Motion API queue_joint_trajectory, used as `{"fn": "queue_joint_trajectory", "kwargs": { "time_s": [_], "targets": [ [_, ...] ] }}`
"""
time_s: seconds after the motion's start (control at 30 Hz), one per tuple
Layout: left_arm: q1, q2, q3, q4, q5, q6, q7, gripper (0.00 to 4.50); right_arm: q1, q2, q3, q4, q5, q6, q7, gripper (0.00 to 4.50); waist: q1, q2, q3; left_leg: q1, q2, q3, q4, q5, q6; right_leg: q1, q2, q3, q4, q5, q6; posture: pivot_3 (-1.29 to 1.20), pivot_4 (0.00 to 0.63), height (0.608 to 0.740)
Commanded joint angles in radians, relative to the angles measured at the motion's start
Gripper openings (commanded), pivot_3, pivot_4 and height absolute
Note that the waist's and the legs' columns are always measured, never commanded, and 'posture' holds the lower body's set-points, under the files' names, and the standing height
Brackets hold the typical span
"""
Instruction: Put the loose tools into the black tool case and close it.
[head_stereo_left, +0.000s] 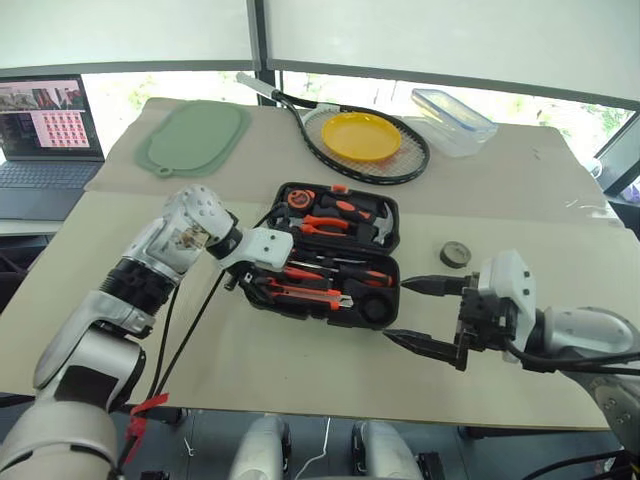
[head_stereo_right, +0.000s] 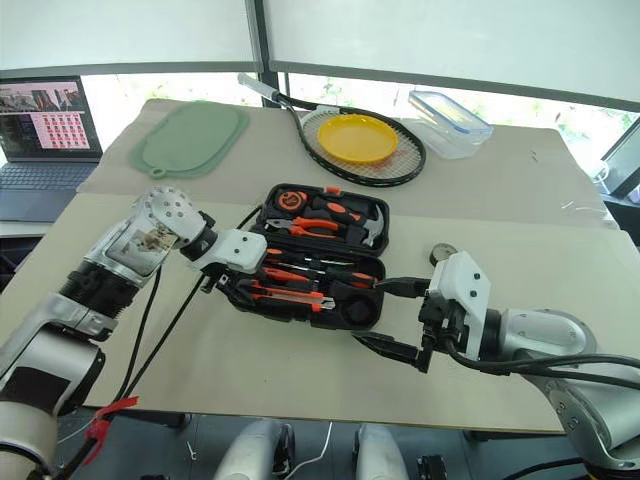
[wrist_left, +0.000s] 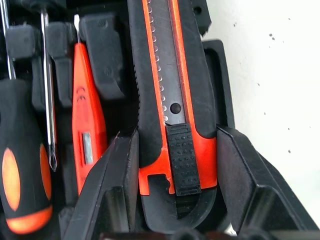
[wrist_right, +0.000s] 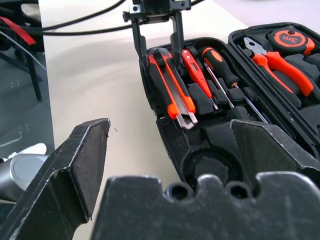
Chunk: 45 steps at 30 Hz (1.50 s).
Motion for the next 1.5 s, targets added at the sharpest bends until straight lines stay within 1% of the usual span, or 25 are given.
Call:
{"fn": "queue_joint_trajectory", "kwargs": {
  "time_s": [0.03,0.1,0.17,0.2,0.3,0.33,0.37,0.47,0.53,0.57,0.67,0.7,0.83,0.87,0.93,0.97,1.0,1.17,1.33,1.5],
  "targets": [
    [-0.032,-0.032,-0.029,0.063,0.044,-0.027,-0.003,1.73,-0.006,0.005,-0.030,-0.033,0.009,-0.018,-0.019,4.50,0.001,0.001,0.000,0.000,0.000,0.000,0.000,0.000,0.000,0.000,0.000,0.000,0.000,0.000,0.000,0.00,0.150,0.738],
    [-0.044,-0.035,-0.042,0.075,0.037,-0.024,-0.003,1.73,-0.005,0.007,-0.031,-0.038,0.012,-0.016,-0.024,4.50,0.004,0.002,-0.001,0.000,0.000,0.000,0.000,0.000,0.000,0.000,0.000,0.000,0.001,0.000,0.000,0.00,0.150,0.738],
    [-0.051,-0.022,-0.052,0.073,0.036,-0.037,-0.003,2.75,-0.005,0.008,-0.031,-0.043,0.015,-0.013,-0.029,4.50,0.005,0.002,-0.001,0.000,0.000,-0.001,0.001,0.000,0.000,0.000,0.000,0.000,0.001,0.000,0.000,0.00,0.150,0.738],
    [-0.055,-0.005,-0.062,0.046,0.010,-0.018,-0.003,2.95,-0.003,0.008,-0.032,-0.047,0.017,-0.012,-0.032,4.50,0.004,0.002,-0.001,0.000,0.000,-0.001,0.001,0.000,0.000,0.000,0.000,0.000,0.001,0.000,0.000,0.00,0.150,0.738],
    [-0.072,0.045,-0.072,-0.072,-0.127,0.113,-0.003,4.03,-0.003,0.009,-0.032,-0.054,0.029,-0.005,-0.043,4.50,-0.007,0.002,-0.001,0.000,0.000,-0.001,0.001,0.000,0.000,0.000,0.000,0.001,0.001,0.000,0.000,0.00,0.150,0.738],
    [-0.080,0.059,-0.068,-0.105,-0.166,0.153,-0.003,4.32,-0.004,0.008,-0.033,-0.055,0.033,-0.004,-0.045,4.50,-0.009,0.002,-0.001,0.000,0.001,-0.001,0.000,0.000,0.000,-0.001,0.001,0.001,0.001,0.000,0.000,0.00,0.150,0.738],
    [-0.088,0.077,-0.062,-0.138,-0.209,0.192,-0.003,4.45,-0.004,0.007,-0.033,-0.055,0.037,-0.002,-0.046,4.50,-0.010,0.002,-0.001,-0.001,0.001,-0.001,0.000,0.000,0.000,-0.001,0.001,0.002,0.001,0.000,0.000,0.00,0.150,0.738],
    [-0.097,0.116,-0.025,-0.202,-0.296,0.276,-0.003,4.45,-0.009,0.001,-0.029,-0.052,0.045,0.001,-0.047,4.50,-0.008,0.002,-0.001,-0.001,0.001,-0.001,0.001,0.000,0.000,-0.002,0.001,0.001,0.001,0.000,0.000,0.00,0.150,0.738],
    [-0.091,0.130,0.014,-0.214,-0.329,0.308,-0.003,4.45,-0.019,-0.002,-0.023,-0.044,0.046,0.003,-0.049,4.50,-0.007,0.002,-0.001,-0.002,0.001,-0.001,0.001,0.000,0.000,-0.001,0.001,0.001,0.001,0.000,0.000,0.00,0.150,0.738],
    [-0.082,0.129,0.033,-0.210,-0.324,0.303,-0.003,4.45,-0.023,-0.003,-0.022,-0.040,0.047,0.002,-0.047,4.50,-0.007,0.002,-0.001,-0.002,0.001,-0.001,0.001,0.000,0.000,-0.001,0.001,0.001,0.001,0.000,0.000,0.00,0.150,0.738],
    [-0.025,0.106,0.075,-0.178,-0.281,0.255,0.036,3.73,-0.041,-0.005,-0.012,-0.029,0.051,0.005,-0.046,4.50,-0.005,0.002,-0.001,-0.001,0.000,-0.001,0.001,0.000,0.000,-0.001,0.001,0.001,0.001,0.000,0.000,0.00,0.150,0.738],
    [-0.005,0.099,0.082,-0.178,-0.276,0.249,0.043,3.41,-0.046,-0.005,-0.008,-0.028,0.052,0.006,-0.045,4.50,-0.006,0.003,-0.001,-0.001,0.000,-0.001,0.001,0.000,0.000,0.000,0.001,0.001,0.001,0.000,0.000,0.00,0.150,0.738],
    [0.075,0.041,0.130,-0.190,-0.278,0.203,0.099,1.76,-0.050,-0.009,-0.008,-0.024,0.055,0.006,-0.036,4.50,-0.004,0.002,-0.001,-0.001,0.000,-0.001,0.001,0.000,0.000,-0.001,0.001,0.001,0.001,0.000,0.000,0.00,0.150,0.738],
    [0.094,0.025,0.142,-0.192,-0.281,0.202,0.118,1.57,-0.050,-0.012,-0.010,-0.023,0.055,0.005,-0.033,4.50,-0.003,0.003,-0.001,-0.002,0.000,-0.001,0.001,0.000,0.000,-0.001,0.001,0.001,0.000,0.000,0.000,0.00,0.150,0.738],
    [0.126,0.003,0.165,-0.204,-0.279,0.193,0.148,0.77,-0.051,-0.017,-0.015,-0.019,0.056,0.005,-0.025,4.50,-0.001,0.002,-0.001,-0.002,0.000,-0.001,0.002,0.000,0.000,0.000,0.001,0.001,0.000,0.000,0.001,0.00,0.150,0.738],
    [0.140,-0.001,0.169,-0.210,-0.273,0.187,0.158,0.52,-0.052,-0.019,-0.017,-0.017,0.057,0.005,-0.022,4.50,-0.002,0.002,-0.001,-0.002,0.000,-0.001,0.002,0.000,0.000,0.000,0.001,0.001,0.000,0.000,0.000,0.00,0.150,0.738],
    [0.159,-0.007,0.174,-0.218,-0.267,0.183,0.172,0.07,-0.055,-0.025,-0.019,-0.014,0.057,0.006,-0.018,4.50,-0.003,0.003,-0.001,-0.002,0.000,-0.001,0.002,0.000,0.000,-0.001,0.001,0.001,0.001,0.000,0.000,0.00,0.150,0.738],
    [0.215,-0.019,0.182,-0.224,-0.230,0.168,0.216,0.03,-0.071,-0.041,-0.018,0.001,0.056,0.004,-0.010,4.50,-0.006,0.003,-0.001,-0.001,0.001,-0.002,0.001,0.000,0.000,-0.001,0.001,0.001,0.001,0.000,0.000,0.00,0.150,0.738],
    [0.234,-0.048,0.191,-0.200,-0.202,0.170,0.270,0.03,-0.097,-0.033,-0.011,0.009,0.059,0.013,-0.024,4.50,-0.001,0.003,-0.001,-0.001,0.000,-0.002,0.001,0.000,0.000,0.000,0.001,0.001,0.001,0.000,0.000,0.00,0.150,0.738],
    [0.245,-0.067,0.199,-0.190,-0.194,0.150,0.284,0.03,-0.094,-0.039,-0.013,0.002,0.064,0.019,-0.020,4.50,0.000,0.003,-0.001,-0.001,0.000,-0.002,0.002,0.000,0.000,0.000,0.001,0.001,0.001,0.000,0.000,0.00,0.150,0.738]
  ]
}}
